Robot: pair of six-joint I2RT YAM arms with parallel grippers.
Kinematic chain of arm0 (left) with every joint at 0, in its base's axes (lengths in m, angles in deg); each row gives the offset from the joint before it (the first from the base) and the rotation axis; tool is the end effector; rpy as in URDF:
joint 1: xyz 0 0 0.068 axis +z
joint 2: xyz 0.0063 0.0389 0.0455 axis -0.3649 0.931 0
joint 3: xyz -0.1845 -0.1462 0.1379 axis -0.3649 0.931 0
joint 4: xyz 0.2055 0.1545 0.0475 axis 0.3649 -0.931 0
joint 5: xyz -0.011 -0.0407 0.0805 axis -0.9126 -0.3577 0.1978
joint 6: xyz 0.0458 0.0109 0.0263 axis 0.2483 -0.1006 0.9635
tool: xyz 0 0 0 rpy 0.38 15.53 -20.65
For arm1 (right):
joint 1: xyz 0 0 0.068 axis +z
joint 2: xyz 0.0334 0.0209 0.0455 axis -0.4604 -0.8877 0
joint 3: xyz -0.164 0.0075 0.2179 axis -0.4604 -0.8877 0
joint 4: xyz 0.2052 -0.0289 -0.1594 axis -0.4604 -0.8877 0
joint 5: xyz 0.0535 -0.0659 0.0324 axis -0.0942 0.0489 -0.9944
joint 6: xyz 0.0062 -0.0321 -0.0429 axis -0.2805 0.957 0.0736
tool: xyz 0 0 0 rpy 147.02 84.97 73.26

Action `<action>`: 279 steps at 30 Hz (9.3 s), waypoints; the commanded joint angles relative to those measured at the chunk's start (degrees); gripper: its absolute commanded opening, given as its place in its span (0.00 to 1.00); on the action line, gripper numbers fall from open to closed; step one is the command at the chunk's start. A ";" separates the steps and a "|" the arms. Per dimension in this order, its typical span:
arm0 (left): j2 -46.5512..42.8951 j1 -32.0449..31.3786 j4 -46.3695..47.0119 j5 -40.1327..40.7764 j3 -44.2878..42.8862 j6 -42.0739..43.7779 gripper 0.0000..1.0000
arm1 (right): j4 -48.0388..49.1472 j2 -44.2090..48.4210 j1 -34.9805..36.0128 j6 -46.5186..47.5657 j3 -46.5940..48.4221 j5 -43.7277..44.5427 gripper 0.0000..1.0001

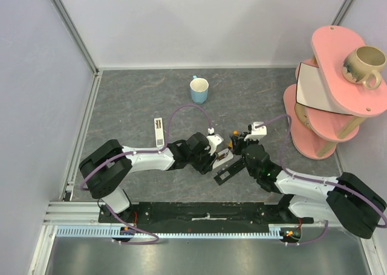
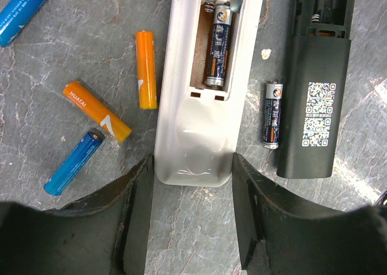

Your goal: Unload the batteries from the remote control

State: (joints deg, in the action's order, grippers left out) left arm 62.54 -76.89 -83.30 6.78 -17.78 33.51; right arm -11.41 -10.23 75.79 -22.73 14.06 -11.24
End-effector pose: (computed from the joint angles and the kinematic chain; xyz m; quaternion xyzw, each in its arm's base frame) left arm 0.1789 -0.2642 0.1530 0.3916 0.8519 -0.2077 0.2787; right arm 0.1600 0.1495 0.1840 0.0620 0.7701 0.1894 0.6060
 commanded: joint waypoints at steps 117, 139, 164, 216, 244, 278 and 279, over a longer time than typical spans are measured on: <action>2.64 -0.06 -4.79 1.90 -1.00 2.26 0.02 | 3.65 1.44 -2.06 17.65 0.76 -11.82 0.00; 2.73 -0.06 -4.79 1.55 -1.00 2.17 0.02 | 5.84 -8.39 7.69 21.17 -0.12 -0.75 0.00; 3.69 -0.06 -4.96 1.55 -1.36 1.99 0.02 | 27.19 -6.56 -6.45 0.34 -16.37 -22.69 0.00; 3.52 0.02 -5.67 1.90 -1.62 2.08 0.02 | 15.69 1.27 -8.39 3.94 -3.90 -15.43 0.00; 4.75 0.02 -5.58 1.55 -2.06 2.17 0.02 | 0.24 2.85 -8.21 9.21 -0.91 -11.03 0.00; 4.31 -0.06 -6.02 1.99 -2.06 2.08 0.02 | 11.47 6.72 -8.22 -5.72 -6.45 -26.41 0.00; 4.31 0.02 -5.93 2.08 -2.06 2.08 0.02 | 12.69 6.45 -8.21 -5.82 -6.54 -27.20 0.00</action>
State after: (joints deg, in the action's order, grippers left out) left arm 64.42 -77.04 -85.72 6.63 -20.57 33.56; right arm -3.00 -4.02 66.66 -22.64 7.31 -30.82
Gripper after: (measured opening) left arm 0.554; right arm 0.069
